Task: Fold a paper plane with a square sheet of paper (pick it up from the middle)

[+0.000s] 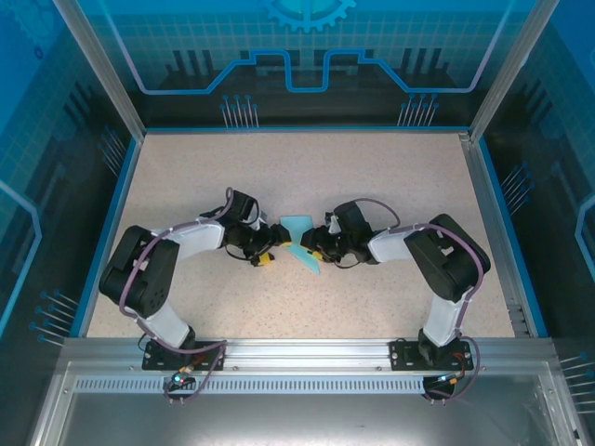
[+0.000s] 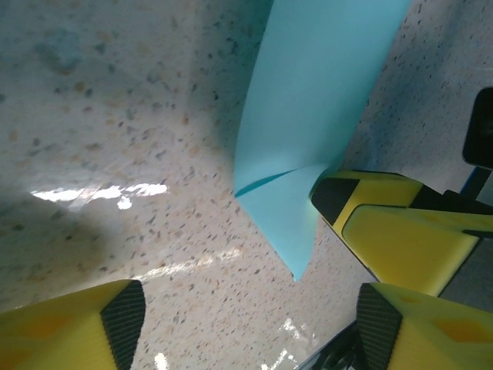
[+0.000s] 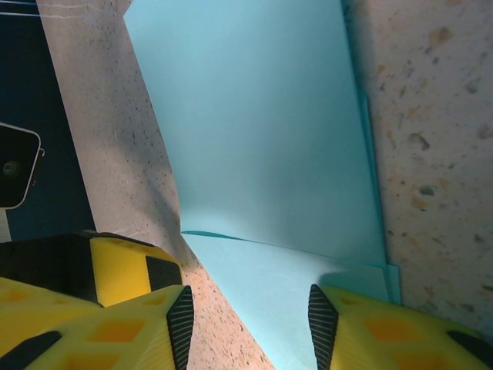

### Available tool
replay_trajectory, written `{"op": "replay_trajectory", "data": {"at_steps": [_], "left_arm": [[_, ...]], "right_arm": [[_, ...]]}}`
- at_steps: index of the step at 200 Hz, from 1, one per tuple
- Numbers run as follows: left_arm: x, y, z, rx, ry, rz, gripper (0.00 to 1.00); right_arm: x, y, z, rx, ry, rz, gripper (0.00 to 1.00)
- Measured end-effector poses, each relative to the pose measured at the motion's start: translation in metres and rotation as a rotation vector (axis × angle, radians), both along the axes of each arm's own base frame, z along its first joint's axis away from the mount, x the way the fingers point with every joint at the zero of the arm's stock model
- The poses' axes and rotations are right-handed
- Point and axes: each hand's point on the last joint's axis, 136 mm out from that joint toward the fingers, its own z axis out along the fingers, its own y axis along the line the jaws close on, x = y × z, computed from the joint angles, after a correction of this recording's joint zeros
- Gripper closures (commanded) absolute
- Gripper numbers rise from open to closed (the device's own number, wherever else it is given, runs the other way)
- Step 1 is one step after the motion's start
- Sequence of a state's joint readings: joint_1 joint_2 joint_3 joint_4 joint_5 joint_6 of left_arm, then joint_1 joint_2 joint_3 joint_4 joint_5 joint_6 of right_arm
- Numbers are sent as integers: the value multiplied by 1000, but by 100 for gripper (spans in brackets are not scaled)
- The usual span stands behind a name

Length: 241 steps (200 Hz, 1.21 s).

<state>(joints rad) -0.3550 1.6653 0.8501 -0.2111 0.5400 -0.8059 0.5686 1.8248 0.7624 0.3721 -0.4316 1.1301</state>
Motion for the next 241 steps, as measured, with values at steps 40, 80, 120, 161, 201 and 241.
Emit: {"op": "replay_trajectory", "data": {"at_steps": [40, 80, 120, 161, 201, 241], "left_arm": [[13, -10, 3, -6, -11, -9, 45], [17, -11, -5, 8, 8, -13, 52], [17, -10, -11, 24, 9, -29, 63], [21, -12, -17, 29, 6, -43, 69], [22, -13, -19, 26, 4, -47, 74], [26, -17, -15, 0, -20, -55, 83]], "right_arm": [[-1, 0, 0, 13, 4, 10, 55], [0, -1, 0, 15, 6, 11, 56], [-1, -2, -2, 13, 5, 16, 59], [-1, -2, -3, 13, 7, 18, 61], [-1, -2, -3, 17, 6, 27, 61], [-2, -2, -2, 14, -15, 48, 58]]}}
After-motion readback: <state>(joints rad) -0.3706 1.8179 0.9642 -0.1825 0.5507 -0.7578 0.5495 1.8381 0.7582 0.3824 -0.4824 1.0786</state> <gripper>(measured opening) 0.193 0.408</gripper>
